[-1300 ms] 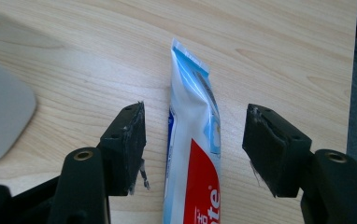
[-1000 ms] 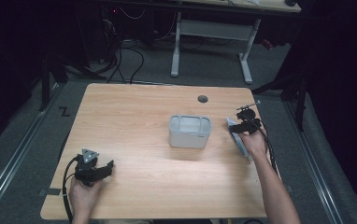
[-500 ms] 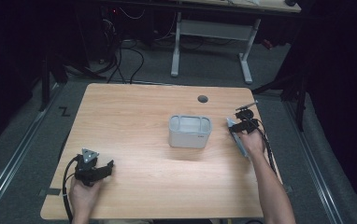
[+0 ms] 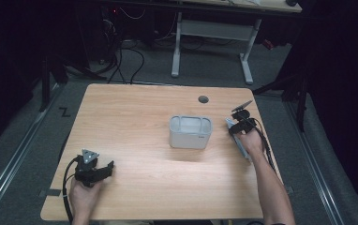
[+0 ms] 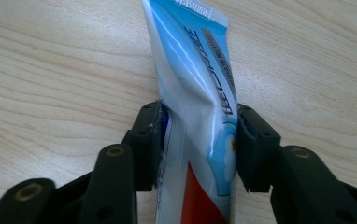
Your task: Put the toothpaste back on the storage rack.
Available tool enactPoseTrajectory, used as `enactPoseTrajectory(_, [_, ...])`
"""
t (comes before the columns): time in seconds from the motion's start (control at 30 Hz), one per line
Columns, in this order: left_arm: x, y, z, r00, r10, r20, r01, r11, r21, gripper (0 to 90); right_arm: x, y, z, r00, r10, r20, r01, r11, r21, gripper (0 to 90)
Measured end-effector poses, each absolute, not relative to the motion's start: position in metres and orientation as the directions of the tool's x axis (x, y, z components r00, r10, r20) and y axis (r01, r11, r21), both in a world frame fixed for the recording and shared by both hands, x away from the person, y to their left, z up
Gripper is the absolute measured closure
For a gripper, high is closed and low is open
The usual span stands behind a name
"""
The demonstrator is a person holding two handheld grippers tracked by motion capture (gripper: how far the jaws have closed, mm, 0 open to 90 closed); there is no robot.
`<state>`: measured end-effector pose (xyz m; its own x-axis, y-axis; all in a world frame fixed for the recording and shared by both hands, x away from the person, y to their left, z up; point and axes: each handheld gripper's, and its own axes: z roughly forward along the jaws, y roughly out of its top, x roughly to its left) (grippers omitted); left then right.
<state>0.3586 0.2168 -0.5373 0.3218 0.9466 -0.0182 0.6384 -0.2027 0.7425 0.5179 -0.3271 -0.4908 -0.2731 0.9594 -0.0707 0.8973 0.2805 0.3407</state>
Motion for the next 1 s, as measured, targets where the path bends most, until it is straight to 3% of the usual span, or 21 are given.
enactPoseTrajectory(0.1, [0.359,0.217,-0.537,0.322,0.947,-0.018,0.638,-0.203,0.743,27.0,0.516,-0.328,-0.484,-0.277,0.961,-0.027,0.89,0.267,0.369,69.2])
enactPoseTrajectory(0.57, [0.359,0.217,-0.537,0.323,0.946,-0.024,0.639,-0.199,0.743,26.9,0.513,-0.322,-0.48,-0.298,0.953,-0.055,0.888,0.298,0.349,71.5])
enactPoseTrajectory(1.0, [0.359,0.217,-0.537,0.323,0.946,-0.017,0.639,-0.205,0.741,26.9,0.49,-0.324,-0.449,-0.339,0.941,-0.029,0.844,0.317,0.434,72.3])
